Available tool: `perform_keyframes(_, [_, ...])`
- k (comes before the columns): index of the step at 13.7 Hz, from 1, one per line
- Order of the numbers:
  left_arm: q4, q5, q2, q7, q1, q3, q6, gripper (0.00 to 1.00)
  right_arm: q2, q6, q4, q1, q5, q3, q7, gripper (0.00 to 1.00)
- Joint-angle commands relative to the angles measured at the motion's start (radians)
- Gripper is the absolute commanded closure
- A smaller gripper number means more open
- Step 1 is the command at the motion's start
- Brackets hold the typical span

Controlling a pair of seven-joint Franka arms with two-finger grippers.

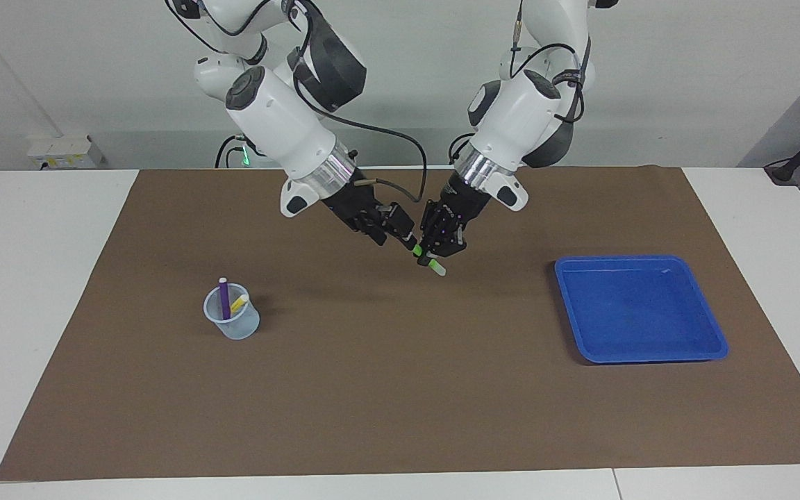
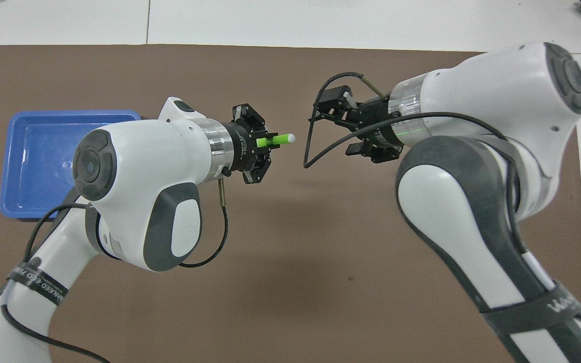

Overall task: Right arm passes pens to left for tray arrangement
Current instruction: 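Open the right gripper and withdraw while the left gripper carries the pen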

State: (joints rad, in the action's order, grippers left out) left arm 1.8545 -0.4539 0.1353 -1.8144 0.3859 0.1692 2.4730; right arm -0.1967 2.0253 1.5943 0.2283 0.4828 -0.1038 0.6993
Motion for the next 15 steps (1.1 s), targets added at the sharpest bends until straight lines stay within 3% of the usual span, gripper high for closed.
perform_keyframes(1, [-0.02,0.015,-0.014,0.131,-0.062,0.0,-0.116,1.0,0.06,-0.12,0.01,-0.072,-0.097,-0.007,-0.102,0.0])
perform_keyframes(3, [-0.035,0.017,-0.02,0.304,-0.108,0.0,-0.224,1.0,0.074,-0.164,0.013,-0.127,-0.179,-0.008,-0.219,0.0])
perform_keyframes(8, [-0.029,0.049,-0.051,0.64,-0.254,0.0,-0.419,1.0,0.118,-0.263,0.012,-0.279,-0.236,-0.007,-0.414,0.0])
perform_keyframes(15, [-0.024,0.227,-0.063,1.2,-0.421,0.0,-0.542,1.0,0.138,-0.335,0.026,-0.31,-0.293,-0.008,-0.494,0.0])
